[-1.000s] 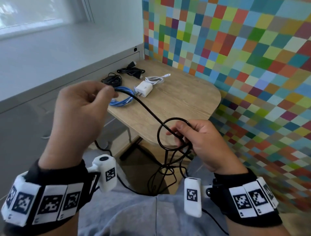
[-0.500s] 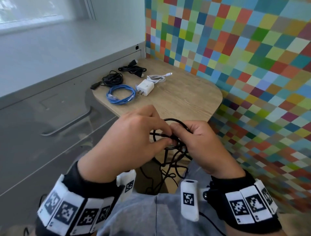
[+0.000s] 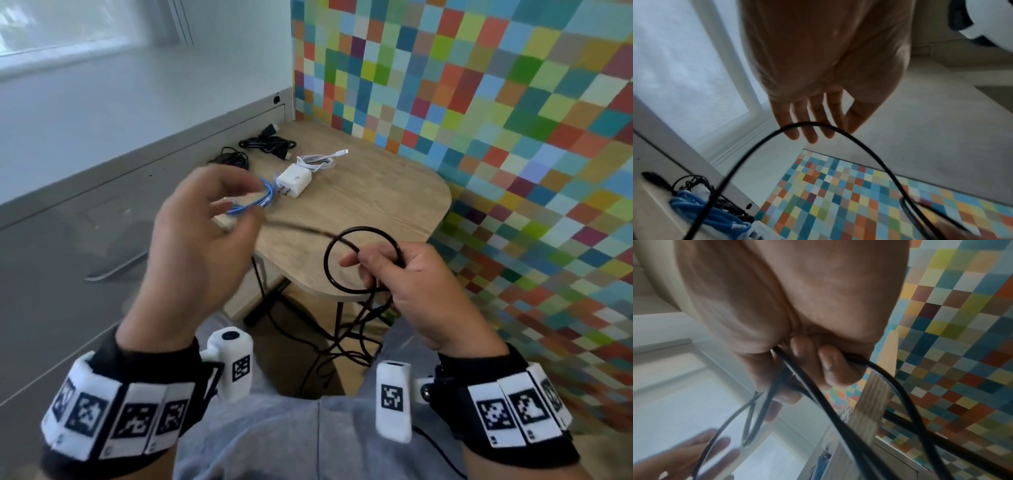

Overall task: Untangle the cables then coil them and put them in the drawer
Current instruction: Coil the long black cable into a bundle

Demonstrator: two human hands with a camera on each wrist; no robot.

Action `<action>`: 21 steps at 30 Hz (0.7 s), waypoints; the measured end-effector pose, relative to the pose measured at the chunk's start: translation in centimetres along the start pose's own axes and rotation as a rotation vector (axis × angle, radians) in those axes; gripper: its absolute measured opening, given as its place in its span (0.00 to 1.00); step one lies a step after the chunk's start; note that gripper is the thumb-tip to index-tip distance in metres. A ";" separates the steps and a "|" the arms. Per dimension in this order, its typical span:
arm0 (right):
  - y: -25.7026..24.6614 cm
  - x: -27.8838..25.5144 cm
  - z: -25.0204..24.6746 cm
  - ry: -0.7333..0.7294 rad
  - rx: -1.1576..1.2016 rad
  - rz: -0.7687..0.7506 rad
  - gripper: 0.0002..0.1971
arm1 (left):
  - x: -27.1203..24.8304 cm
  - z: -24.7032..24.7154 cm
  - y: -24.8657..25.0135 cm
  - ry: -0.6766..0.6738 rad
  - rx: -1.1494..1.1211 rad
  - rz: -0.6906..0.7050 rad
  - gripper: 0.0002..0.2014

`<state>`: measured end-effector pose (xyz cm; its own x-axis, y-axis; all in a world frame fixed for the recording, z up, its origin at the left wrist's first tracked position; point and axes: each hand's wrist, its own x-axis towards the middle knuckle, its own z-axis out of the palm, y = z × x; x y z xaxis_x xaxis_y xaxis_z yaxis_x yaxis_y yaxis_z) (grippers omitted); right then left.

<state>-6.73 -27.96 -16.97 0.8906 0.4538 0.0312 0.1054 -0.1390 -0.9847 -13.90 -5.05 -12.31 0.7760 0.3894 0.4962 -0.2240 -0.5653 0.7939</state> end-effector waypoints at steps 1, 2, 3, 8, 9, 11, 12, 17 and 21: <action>-0.1 0.0 0.2 -0.005 -0.018 -0.011 0.16 | -0.3 0.3 0.3 -0.073 0.067 0.071 0.12; -0.2 0.0 0.5 -0.016 -0.034 -0.020 0.16 | -0.7 0.7 0.6 -0.166 0.124 0.132 0.12; -0.2 -0.1 0.7 -0.027 -0.050 -0.025 0.16 | -1.0 1.3 0.9 -0.272 0.169 0.163 0.11; -0.1 -0.2 0.7 -0.057 -0.022 -0.032 0.20 | -1.9 3.7 0.8 -0.499 0.305 0.106 0.09; 0.0 -0.2 0.5 -0.058 -0.037 -0.044 0.21 | -1.8 3.6 0.7 -0.490 0.318 0.096 0.07; 0.2 -0.1 0.2 -0.059 -0.003 -0.021 0.20 | -1.3 3.1 0.7 -0.448 0.313 0.069 0.04; 0.3 -0.1 0.2 -0.066 0.027 -0.003 0.20 | -1.1 2.7 0.5 -0.384 0.274 0.039 0.03; 0.3 0.1 0.3 -0.095 0.070 0.011 0.17 | 0.4 0.5 0.0 0.118 -0.399 -0.228 0.08; 0.3 0.1 0.5 -0.059 0.034 0.022 0.14 | 0.7 -0.3 -0.7 0.029 -0.169 -0.238 0.09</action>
<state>-6.82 -27.48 -17.31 0.8650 0.5018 0.0001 0.0695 -0.1197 -0.9904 -13.42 -4.21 -12.40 0.8021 0.5181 0.2970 -0.1350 -0.3272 0.9353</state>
